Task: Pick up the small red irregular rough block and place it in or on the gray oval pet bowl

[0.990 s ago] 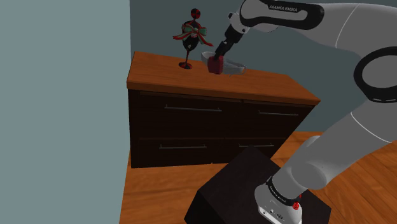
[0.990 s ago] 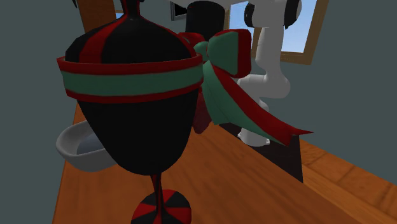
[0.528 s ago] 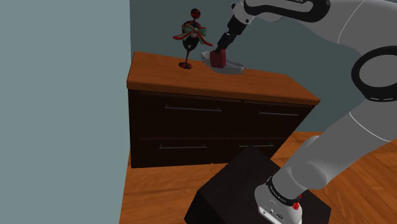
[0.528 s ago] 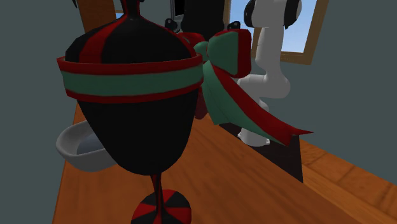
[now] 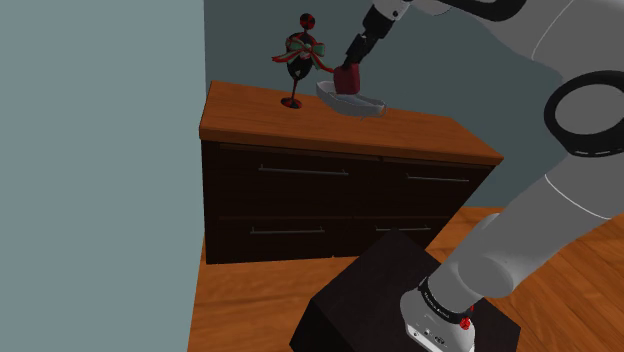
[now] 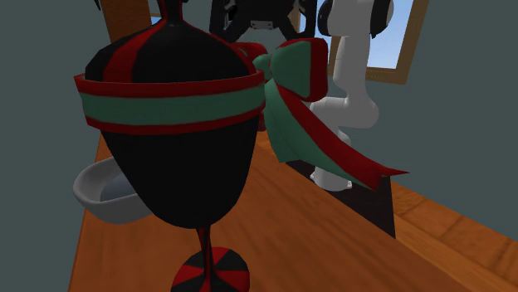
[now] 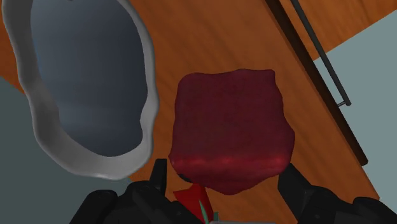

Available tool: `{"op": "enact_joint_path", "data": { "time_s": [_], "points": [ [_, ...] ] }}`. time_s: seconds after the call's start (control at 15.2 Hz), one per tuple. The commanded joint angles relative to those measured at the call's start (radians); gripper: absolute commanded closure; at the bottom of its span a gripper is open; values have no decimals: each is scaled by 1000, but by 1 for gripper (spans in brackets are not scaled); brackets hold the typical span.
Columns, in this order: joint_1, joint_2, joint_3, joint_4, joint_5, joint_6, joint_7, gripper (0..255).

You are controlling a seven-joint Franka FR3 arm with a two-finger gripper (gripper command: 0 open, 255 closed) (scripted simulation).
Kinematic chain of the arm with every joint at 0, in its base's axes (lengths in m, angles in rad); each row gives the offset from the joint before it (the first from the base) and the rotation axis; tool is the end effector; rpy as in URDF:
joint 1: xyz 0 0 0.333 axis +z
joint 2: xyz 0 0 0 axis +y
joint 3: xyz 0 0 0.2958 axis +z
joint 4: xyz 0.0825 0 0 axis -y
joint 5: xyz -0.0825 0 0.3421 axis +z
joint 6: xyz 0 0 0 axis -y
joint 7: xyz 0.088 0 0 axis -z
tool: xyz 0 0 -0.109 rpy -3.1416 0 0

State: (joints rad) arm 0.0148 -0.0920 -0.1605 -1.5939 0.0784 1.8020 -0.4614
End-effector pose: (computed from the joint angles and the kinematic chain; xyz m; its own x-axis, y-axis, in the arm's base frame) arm 0.5022 -0.0714 0.6626 0.9056 0.2956 0.3041 0.2954 -0.9542 0.0476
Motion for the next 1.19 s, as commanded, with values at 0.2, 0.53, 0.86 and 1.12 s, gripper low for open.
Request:
{"op": "enact_joint_path", "data": {
  "time_s": [0.2,0.53,0.86,1.12],
  "points": [
    [-2,28,-3,103,4,-75,2,255],
    [-38,115,-45,241,42,-135,-68,255],
    [-125,290,-102,495,125,-235,-178,255],
    [-259,535,-123,889,231,-402,-239,255]
  ]
}}
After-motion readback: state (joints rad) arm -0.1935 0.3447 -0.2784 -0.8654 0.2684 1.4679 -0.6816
